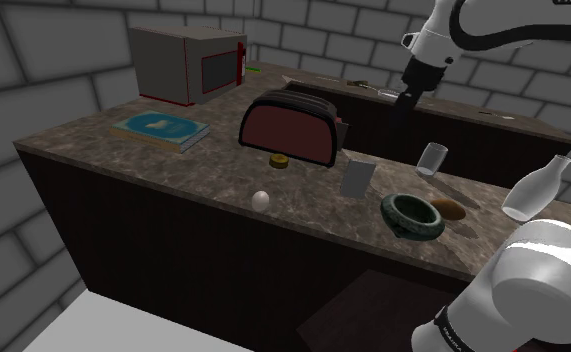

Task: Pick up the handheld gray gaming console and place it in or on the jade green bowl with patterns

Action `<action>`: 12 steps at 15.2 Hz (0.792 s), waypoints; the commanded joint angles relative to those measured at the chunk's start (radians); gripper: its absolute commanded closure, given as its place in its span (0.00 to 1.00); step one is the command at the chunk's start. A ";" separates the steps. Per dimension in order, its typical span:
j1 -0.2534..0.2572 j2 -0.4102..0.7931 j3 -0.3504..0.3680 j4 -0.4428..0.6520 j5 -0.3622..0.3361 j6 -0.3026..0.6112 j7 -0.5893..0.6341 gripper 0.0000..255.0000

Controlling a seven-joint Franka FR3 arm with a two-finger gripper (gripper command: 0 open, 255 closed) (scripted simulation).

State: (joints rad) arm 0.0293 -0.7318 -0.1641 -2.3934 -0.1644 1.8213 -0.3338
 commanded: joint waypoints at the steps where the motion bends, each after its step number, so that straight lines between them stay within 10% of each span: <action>1: 0.003 0.048 -0.046 -0.007 -0.012 0.040 -0.063 0.00; 12: 0.037 0.374 -0.285 0.014 -0.013 0.246 -0.413 0.00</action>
State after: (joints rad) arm 0.0613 -0.3949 -0.4273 -2.3902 -0.1832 2.0508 -0.7092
